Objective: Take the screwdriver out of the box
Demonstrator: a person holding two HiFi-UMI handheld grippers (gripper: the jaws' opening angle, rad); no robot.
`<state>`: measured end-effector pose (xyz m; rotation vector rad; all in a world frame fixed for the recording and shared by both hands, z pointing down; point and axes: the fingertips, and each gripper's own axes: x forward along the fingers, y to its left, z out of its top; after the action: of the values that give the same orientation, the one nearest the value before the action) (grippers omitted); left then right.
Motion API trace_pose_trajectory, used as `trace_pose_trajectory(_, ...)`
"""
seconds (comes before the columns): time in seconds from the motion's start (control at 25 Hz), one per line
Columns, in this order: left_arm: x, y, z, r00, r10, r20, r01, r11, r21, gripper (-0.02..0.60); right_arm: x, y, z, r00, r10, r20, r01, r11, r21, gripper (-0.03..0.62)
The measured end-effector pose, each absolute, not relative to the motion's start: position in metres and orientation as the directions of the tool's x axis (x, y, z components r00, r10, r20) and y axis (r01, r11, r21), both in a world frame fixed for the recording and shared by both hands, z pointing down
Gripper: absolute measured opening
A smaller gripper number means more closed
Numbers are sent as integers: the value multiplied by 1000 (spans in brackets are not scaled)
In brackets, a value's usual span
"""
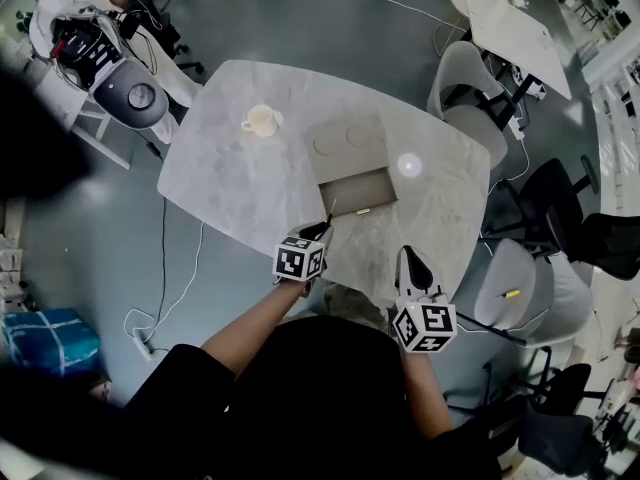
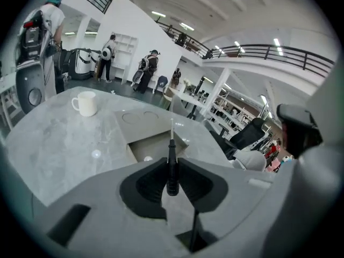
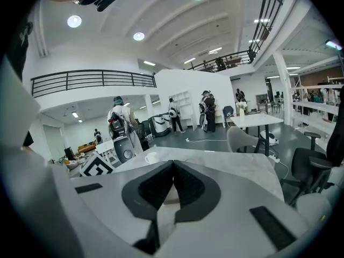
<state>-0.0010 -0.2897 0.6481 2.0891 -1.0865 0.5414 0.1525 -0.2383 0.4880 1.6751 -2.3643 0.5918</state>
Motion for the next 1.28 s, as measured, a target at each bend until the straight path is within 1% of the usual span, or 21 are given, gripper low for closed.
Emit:
trace_pose_trajectory(0.4,-85,-183,535,561,-697,446,-826,-431,364,72,86,-149,453,-351,-877,329,-936,316,-155,11)
trace_pose_trajectory(0.64,-116,-121,480,525,-789,319,-843,-430,324,72,67,-106,434,-339,-893,295,-940,331,-81,11)
trace_pose_trajectory(0.92,-144,-77,447,484,-847,218,-863,-422,277,72,48,-71,414,-321,-922,217,-945,327,-7,11)
trace_pose_trajectory(1.04,-154,-66,439,477,-859,185,-863,-419,283,72,39,-64,411,-325,-920,218,-943,333,-2,11)
trace_pose_trajectory(1.28,-156,-51,434,469,-866,172,-863,-408,297,72,48,-51,413,-297,-926,233,-951,309,18,11)
